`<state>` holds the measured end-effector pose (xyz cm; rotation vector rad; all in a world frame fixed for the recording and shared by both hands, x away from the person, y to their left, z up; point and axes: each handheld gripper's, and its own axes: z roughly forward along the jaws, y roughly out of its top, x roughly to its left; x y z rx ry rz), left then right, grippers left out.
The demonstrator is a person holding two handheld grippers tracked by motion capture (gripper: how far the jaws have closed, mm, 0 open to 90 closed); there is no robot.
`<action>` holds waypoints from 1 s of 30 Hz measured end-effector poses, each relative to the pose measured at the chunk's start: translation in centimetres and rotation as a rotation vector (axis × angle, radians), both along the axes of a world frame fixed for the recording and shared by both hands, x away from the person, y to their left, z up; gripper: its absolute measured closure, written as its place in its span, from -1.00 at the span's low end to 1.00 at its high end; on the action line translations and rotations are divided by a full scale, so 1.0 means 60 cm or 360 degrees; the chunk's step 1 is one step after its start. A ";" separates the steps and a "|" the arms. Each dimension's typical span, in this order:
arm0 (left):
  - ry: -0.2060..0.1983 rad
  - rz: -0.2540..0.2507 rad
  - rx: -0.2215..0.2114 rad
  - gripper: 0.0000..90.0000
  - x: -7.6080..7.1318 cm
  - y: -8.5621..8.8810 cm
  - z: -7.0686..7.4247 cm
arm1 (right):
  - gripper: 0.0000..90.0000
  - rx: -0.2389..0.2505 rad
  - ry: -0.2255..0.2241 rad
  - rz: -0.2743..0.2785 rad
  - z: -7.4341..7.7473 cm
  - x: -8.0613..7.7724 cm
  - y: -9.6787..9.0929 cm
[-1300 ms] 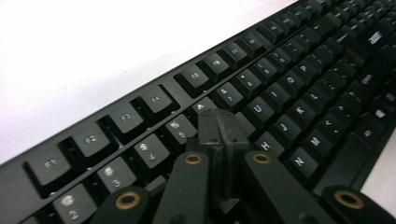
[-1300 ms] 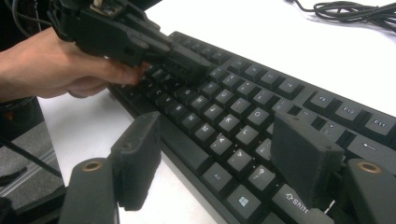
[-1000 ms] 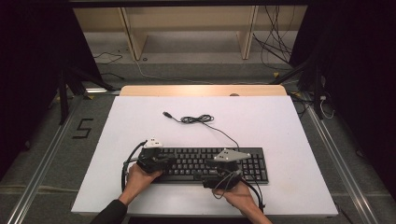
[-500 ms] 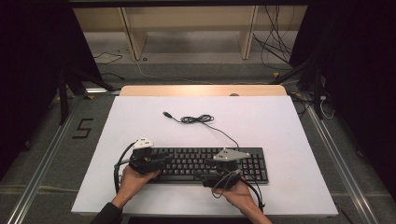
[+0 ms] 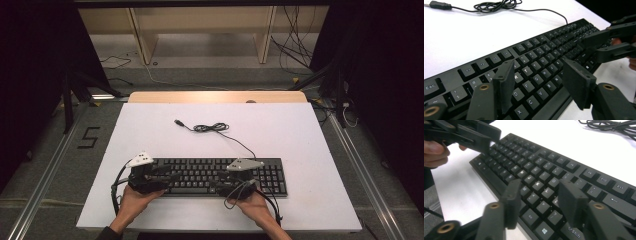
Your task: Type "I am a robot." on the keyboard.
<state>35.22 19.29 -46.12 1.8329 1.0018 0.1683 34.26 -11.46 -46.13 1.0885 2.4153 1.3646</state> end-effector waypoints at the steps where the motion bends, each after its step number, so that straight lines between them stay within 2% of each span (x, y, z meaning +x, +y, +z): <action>1: -0.0004 0.0001 -0.0004 -0.07 -0.002 0.001 0.000 | 0.31 -0.0005 0.0004 -0.0002 0.000 0.001 0.000; 16: -0.0029 0.0018 -0.0012 -0.23 -0.019 0.021 -0.002 | 0.90 -0.0043 0.0031 -0.0004 -0.006 0.010 0.003; 30: -0.0055 0.0011 -0.0011 -0.28 -0.031 0.027 -0.002 | 0.98 -0.0113 0.0057 0.0000 -0.017 0.015 0.011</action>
